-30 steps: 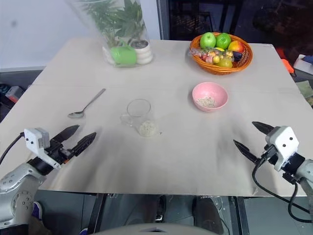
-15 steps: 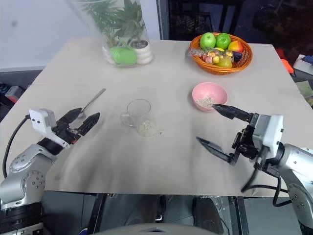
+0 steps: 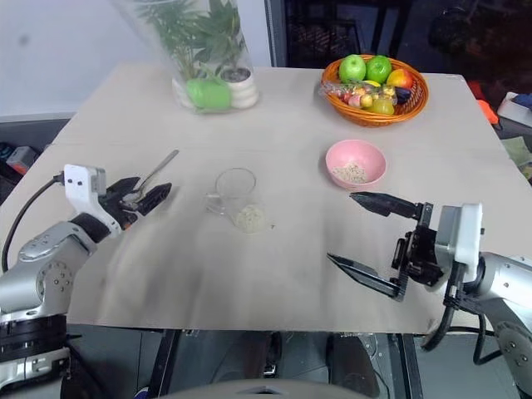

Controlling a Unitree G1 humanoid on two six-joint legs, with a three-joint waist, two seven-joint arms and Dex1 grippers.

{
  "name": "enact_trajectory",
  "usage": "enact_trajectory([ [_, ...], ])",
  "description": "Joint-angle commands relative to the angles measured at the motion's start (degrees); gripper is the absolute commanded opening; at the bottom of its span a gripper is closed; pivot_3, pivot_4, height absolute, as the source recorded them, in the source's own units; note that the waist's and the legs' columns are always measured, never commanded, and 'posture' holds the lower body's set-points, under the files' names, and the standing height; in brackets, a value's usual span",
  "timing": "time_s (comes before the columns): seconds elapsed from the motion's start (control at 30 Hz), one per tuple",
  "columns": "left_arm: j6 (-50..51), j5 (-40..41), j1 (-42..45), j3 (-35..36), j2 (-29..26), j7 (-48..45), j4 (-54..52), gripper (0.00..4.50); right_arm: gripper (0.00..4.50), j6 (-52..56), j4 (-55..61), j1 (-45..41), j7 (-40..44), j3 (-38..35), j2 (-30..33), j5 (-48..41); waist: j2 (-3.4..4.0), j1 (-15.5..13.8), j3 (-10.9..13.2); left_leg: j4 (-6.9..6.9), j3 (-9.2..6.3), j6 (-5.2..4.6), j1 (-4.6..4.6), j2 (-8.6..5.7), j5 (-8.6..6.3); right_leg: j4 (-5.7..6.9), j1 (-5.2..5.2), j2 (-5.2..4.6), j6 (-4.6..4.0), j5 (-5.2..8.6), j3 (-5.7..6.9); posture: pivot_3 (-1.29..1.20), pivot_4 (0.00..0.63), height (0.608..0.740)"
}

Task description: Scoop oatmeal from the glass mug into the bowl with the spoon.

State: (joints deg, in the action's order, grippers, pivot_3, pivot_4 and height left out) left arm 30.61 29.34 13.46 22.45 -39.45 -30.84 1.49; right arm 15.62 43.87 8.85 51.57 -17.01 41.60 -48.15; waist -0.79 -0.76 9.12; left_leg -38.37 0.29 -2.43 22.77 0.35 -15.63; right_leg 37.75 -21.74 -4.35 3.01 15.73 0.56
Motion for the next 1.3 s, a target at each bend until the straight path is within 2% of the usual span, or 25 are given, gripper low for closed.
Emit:
enact_trajectory([
  [0.03,3.04,-3.25,4.13,-1.16,-3.62,1.63,4.46,4.29,4.50,-0.95,2.00,0.40,0.63,-2.52,0.60,-1.21,-0.01,0.01,0.01,0.00,-0.01,0.00,0.00,0.00,0.00,0.01,0.00,0.04,0.00,0.00,0.00,0.00,0.150,0.740],
  [0.13,5.13,-6.61,9.87,-4.30,-5.52,2.32,10.98,4.29,4.50,-1.27,1.67,1.03,0.95,-2.82,0.49,-0.59,-0.02,-0.05,0.01,0.00,0.00,0.00,-0.01,-0.01,0.00,0.02,-0.01,0.24,0.01,0.00,0.04,0.00,0.150,0.740],
  [0.27,6.72,-11.48,19.88,-11.09,-9.56,-3.82,24.94,4.29,4.50,-1.18,1.90,1.50,0.27,-3.44,0.53,-0.12,-0.19,-0.06,0.11,-0.04,0.01,0.00,0.01,-0.08,0.01,0.08,-0.02,0.36,0.03,0.00,0.18,0.00,0.150,0.740],
  [0.33,4.24,-13.51,23.17,-13.58,-10.46,-7.33,30.70,4.29,4.50,-1.31,1.93,1.78,0.04,-3.39,0.41,0.41,-0.21,0.06,0.12,-0.05,0.05,0.00,0.01,-0.11,0.01,0.10,-0.03,0.37,0.04,0.01,0.16,0.00,0.150,0.740],
  [0.5,-5.13,-22.70,34.80,-21.44,-10.32,-13.04,53.01,4.29,4.50,-1.47,2.94,2.64,-1.83,-2.75,-0.43,1.82,-0.25,0.01,0.14,-0.05,0.12,0.01,0.01,-0.12,0.02,0.12,-0.07,0.45,0.05,0.02,0.13,0.00,0.150,0.740],
  [0.6,-6.03,-24.81,39.89,-22.48,-9.09,-14.23,60.54,3.50,4.50,-1.46,3.39,2.98,-2.57,-2.68,-0.63,2.12,-0.31,0.02,0.17,-0.06,0.15,0.00,0.02,-0.12,0.01,0.14,-0.08,0.46,0.07,0.02,0.12,0.00,0.150,0.740],
  [0.67,-5.68,-25.58,42.49,-22.37,-8.05,-14.07,63.73,2.55,4.50,-1.35,4.11,3.51,-3.25,-2.86,-0.69,2.15,-0.32,-0.02,0.17,-0.07,0.15,-0.01,0.02,-0.12,0.01,0.14,-0.08,0.46,0.07,0.02,0.11,0.00,0.150,0.740],
  [0.7,-5.90,-26.10,43.18,-22.50,-7.75,-14.02,64.81,2.30,4.50,-1.24,4.48,3.68,-3.62,-2.88,-0.67,2.12,-0.32,-0.05,0.17,-0.07,0.14,-0.01,0.02,-0.12,0.01,0.14,-0.08,0.45,0.07,0.02,0.11,0.00,0.150,0.740],
  [0.73,-5.76,-26.37,43.67,-22.41,-7.49,-14.00,65.55,1.89,4.50,-1.12,4.73,3.82,-3.92,-2.86,-0.62,2.13,-0.32,-0.04,0.17,-0.07,0.15,-0.01,0.02,-0.12,0.01,0.15,-0.08,0.44,0.08,0.02,0.11,0.00,0.150,0.740],
  [0.77,-5.53,-26.52,43.82,-22.31,-7.41,-14.11,65.93,1.89,4.50,-1.00,4.91,4.02,-4.15,-2.86,-0.58,2.18,-0.33,-0.04,0.17,-0.07,0.15,-0.01,0.02,-0.12,0.01,0.15,-0.08,0.44,0.08,0.02,0.11,0.00,0.150,0.740],
  [0.93,-7.06,-25.05,43.18,-19.41,-7.86,-14.12,64.83,0.31,4.50,4.72,4.77,3.23,-8.09,-1.50,1.68,0.84,-0.36,-0.04,0.17,-0.13,0.14,0.00,0.02,-0.11,0.01,0.22,-0.08,0.40,0.08,0.02,0.11,0.00,0.150,0.740],
  [1.3,-9.19,-20.85,36.44,-12.12,-8.84,-12.46,55.03,0.31,4.50,5.17,0.03,-3.31,-9.02,-0.42,0.69,1.46,-0.46,0.06,0.22,-0.14,0.13,0.00,0.03,-0.08,0.02,0.22,-0.09,0.37,0.08,0.01,0.11,0.00,0.150,0.740],
])
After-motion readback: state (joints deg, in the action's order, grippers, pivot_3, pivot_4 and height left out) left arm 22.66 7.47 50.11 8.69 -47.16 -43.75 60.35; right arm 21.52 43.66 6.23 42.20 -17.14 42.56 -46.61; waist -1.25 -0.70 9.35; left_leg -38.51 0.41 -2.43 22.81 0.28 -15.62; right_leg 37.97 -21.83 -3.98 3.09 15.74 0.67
